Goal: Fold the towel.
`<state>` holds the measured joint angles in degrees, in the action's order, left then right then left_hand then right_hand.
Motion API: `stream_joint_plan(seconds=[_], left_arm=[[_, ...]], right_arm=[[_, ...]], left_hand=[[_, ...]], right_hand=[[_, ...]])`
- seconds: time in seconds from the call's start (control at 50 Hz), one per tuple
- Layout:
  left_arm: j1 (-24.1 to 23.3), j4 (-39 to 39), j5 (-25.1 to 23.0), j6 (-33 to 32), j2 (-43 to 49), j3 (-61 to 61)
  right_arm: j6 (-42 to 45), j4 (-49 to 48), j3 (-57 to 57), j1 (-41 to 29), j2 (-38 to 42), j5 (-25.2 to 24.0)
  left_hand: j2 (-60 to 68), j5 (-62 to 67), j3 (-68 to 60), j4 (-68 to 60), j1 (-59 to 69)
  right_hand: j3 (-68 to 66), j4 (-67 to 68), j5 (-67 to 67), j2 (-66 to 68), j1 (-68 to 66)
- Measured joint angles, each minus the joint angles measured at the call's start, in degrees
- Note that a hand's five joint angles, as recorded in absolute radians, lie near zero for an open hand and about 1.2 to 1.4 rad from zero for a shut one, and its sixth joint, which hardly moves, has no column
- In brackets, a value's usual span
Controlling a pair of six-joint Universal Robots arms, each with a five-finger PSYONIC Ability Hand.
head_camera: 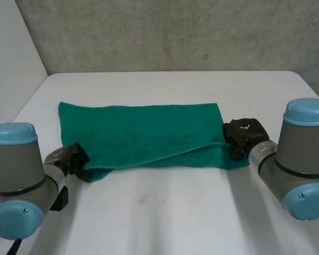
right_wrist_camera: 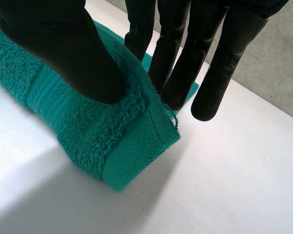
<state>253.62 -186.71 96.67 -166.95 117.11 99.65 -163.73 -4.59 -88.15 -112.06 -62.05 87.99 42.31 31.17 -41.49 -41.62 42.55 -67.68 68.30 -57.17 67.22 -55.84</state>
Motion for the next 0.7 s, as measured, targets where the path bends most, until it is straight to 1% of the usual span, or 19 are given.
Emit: stream_joint_plan(seconds=[0.02, 0.04, 0.06, 0.14, 0.24, 0.32, 0.34, 0.4, 0.42, 0.44, 0.46, 0.48, 0.52, 0.56, 0.58, 0.64, 0.7], left_arm=[[0.0, -0.5, 0.2, 0.0, 0.4, -0.3], [0.0, -0.9, 0.3, 0.0, 0.7, -0.6], [0.0, -1.4, 0.4, 0.0, 1.1, -1.0], [0.0, -2.8, 0.9, -0.3, 1.6, -3.0], [0.1, -2.2, 0.9, -0.7, -0.1, -4.9], [0.5, 1.9, 0.1, -2.6, -6.9, -6.6], [0.7, 4.1, -0.7, -4.3, -10.4, -7.5], [0.9, 7.6, -2.3, -7.9, -15.0, -8.6], [1.0, 10.4, -3.8, -11.4, -18.4, -9.6], [1.0, 10.4, -3.8, -11.4, -18.4, -9.6], [1.1, 14.0, -6.1, -17.4, -22.4, -10.7], [1.1, 14.0, -6.1, -17.4, -22.4, -10.7], [1.3, 17.8, -8.7, -25.0, -26.2, -11.6], [1.4, 19.5, -9.8, -29.5, -27.7, -11.8], [1.6, 20.5, -10.6, -33.1, -28.3, -11.9], [2.0, 22.1, -11.5, -40.2, -28.0, -11.6], [2.3, 22.6, -11.7, -43.8, -25.1, -11.3]], right_arm=[[0.0, -0.1, 0.0, 0.0, 0.0, 0.0], [0.0, -0.1, 0.0, 0.0, 0.0, 0.0], [0.0, -0.1, 0.0, 0.0, 0.0, 0.0], [0.3, 0.0, 0.3, 0.0, -0.2, -0.1], [2.3, 1.6, 1.5, 0.0, -1.8, -0.2], [7.7, 5.9, 4.0, 0.0, -6.0, -0.1], [10.4, 8.2, 5.3, 0.0, -8.2, 0.0], [14.4, 12.1, 7.1, 0.0, -11.1, 0.0], [16.4, 14.2, 8.0, 0.0, -12.6, 0.1], [16.4, 14.2, 8.0, 0.0, -12.6, 0.1], [22.0, 20.4, 10.3, 0.0, -15.9, 0.2], [22.0, 20.4, 10.3, 0.0, -15.9, 0.2], [27.5, 26.8, 12.0, 0.0, -18.4, 0.3], [30.0, 29.8, 12.6, -0.1, -19.2, 0.4], [32.0, 32.1, 12.8, -0.2, -19.7, 0.5], [35.2, 36.1, 12.8, -0.5, -19.8, 0.6], [36.7, 37.7, 12.2, -0.9, -18.1, 0.6]], left_hand=[[12.0, 11.6, -12.8, -11.8, 13.2], [20.1, 20.5, -20.9, -20.5, 22.2], [23.9, 23.8, -24.4, -24.7, 23.2], [26.0, 23.9, -26.6, -26.6, 23.2], [26.0, 23.9, -26.7, -26.6, 23.2], [26.1, 23.9, -26.7, -26.6, 23.2], [26.1, 23.9, -26.7, -26.6, 23.2], [26.1, 23.9, -26.7, -26.6, 23.2], [26.1, 23.9, -26.7, -26.6, 23.2], [26.1, 23.9, -26.7, -26.6, 23.2], [26.1, 23.9, -26.7, -26.6, 23.2], [26.1, 23.9, -26.7, -26.6, 23.2], [26.1, 23.9, -26.8, -26.6, 23.2], [26.1, 23.9, -26.8, -26.6, 23.2], [26.1, 23.9, -26.8, -26.6, 23.2], [26.1, 23.9, -26.8, -26.7, 23.2], [26.1, 23.9, -26.8, -26.8, 23.2]], right_hand=[[0.0, 0.0, 0.0, 0.0, 0.0], [0.0, 0.0, 0.0, 0.0, 0.0], [0.0, 0.0, 0.0, 0.0, 0.0], [0.0, 0.0, 0.0, 0.0, 0.0], [0.0, 0.0, 0.0, 0.0, 0.0], [0.0, 0.0, 0.0, 0.0, 0.0], [0.0, 0.0, 0.0, 0.0, 0.0], [0.0, 0.0, 0.0, 0.0, 0.0], [0.0, 0.0, 0.0, 0.0, 0.0], [0.0, 0.0, 0.0, 0.0, 0.0], [0.0, 0.0, 0.0, 0.0, 0.0], [0.0, 0.0, 0.0, 0.0, 0.0], [0.0, 0.0, 0.0, 0.0, 0.0], [0.0, 0.0, 0.0, 0.0, 0.0], [0.0, 0.0, 0.0, 0.0, 0.0], [0.0, 0.0, 0.0, 0.0, 0.0], [0.0, 0.0, 0.0, 0.0, 0.0]])
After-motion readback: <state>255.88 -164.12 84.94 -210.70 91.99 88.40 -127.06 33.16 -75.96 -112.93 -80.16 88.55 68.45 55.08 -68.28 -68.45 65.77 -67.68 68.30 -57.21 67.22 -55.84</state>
